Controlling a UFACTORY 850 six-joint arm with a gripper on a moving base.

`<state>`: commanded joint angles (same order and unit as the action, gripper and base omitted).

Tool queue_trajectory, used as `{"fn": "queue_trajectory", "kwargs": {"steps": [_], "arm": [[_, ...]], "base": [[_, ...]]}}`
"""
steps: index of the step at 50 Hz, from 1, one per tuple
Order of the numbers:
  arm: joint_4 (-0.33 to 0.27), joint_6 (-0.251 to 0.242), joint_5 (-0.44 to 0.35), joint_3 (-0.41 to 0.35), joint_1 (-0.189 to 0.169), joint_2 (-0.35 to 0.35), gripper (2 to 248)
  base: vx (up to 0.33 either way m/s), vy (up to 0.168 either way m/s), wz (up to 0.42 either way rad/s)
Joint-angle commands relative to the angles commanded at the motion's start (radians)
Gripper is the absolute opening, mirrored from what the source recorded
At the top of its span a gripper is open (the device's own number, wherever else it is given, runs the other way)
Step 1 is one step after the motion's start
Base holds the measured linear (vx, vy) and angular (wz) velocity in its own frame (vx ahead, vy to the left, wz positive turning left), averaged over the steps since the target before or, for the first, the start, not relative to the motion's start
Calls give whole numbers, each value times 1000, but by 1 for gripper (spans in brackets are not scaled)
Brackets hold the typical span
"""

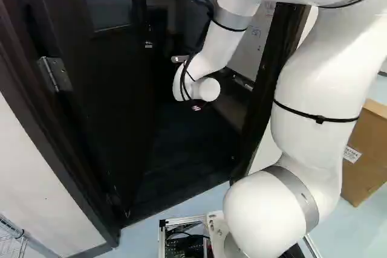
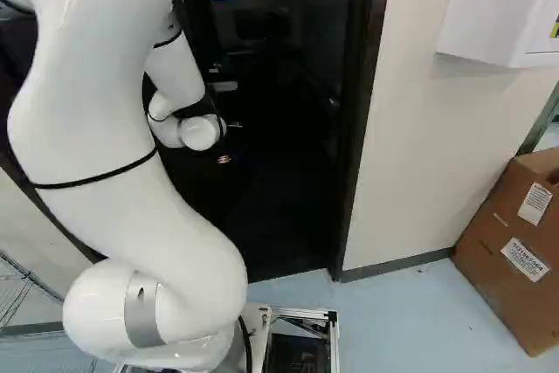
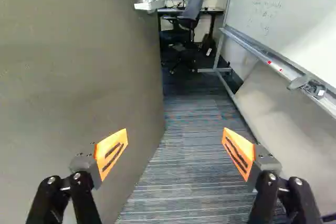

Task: Open the door and move inside

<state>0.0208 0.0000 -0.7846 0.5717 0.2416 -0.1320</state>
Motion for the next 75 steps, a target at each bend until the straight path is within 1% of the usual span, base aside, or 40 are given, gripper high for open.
{"fn": "queue_trajectory", "kwargs": {"steps": [15,20,50,75], "arm": [[0,0,0,-64,-36,59,247],[0,0,0,-71,-40,66,247],[0,0,0,-73,-42,68,247],[0,0,0,-73,-42,68,247]], "base": [[0,0,0],[0,0,0],[16,1,0],[111,4,-2]]}}
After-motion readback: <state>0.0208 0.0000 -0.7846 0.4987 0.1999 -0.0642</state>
